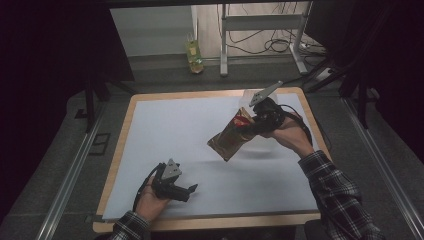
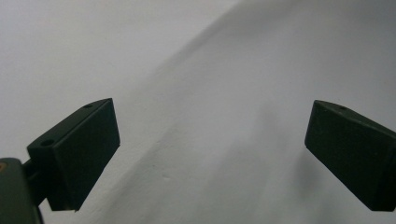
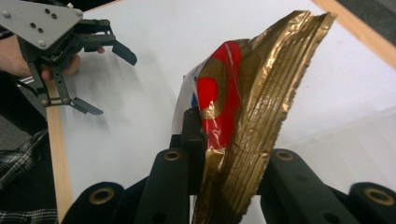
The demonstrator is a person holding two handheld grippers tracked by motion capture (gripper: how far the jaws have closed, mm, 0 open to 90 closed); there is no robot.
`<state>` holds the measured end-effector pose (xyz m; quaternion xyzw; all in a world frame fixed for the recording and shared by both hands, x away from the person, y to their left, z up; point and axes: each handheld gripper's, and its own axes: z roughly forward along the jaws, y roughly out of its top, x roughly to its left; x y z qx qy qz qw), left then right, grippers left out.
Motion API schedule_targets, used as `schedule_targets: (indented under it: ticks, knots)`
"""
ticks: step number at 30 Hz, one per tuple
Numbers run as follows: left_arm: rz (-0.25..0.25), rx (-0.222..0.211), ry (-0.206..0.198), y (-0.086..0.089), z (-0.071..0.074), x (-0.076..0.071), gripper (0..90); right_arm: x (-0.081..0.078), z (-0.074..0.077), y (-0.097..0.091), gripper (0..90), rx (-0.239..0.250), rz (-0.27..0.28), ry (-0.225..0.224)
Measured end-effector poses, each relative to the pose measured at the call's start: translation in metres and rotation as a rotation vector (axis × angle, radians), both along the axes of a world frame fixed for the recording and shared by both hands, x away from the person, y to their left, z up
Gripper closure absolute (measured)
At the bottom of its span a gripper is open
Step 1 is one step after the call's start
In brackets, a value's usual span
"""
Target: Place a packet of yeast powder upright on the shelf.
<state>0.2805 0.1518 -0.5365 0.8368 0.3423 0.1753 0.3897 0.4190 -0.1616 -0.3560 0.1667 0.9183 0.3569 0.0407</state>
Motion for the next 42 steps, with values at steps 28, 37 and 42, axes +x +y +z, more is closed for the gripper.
schedule_targets:
  ticks: [28, 37, 42]
  knots:
    - [-0.021, 0.007, -0.054, -0.002, -0.001, -0.002, 1.4, 0.035, 0.069, -0.038, 76.8, -0.059, -0.085, -0.156]
    - [-0.019, 0.005, -0.052, -0.001, -0.001, -0.001, 1.4, 0.055, 0.076, -0.061, 77.1, -0.119, -0.142, -0.182]
    - [-0.020, 0.008, -0.051, -0.002, -0.002, -0.001, 1.4, 0.066, 0.071, -0.071, 77.2, -0.154, -0.157, -0.208]
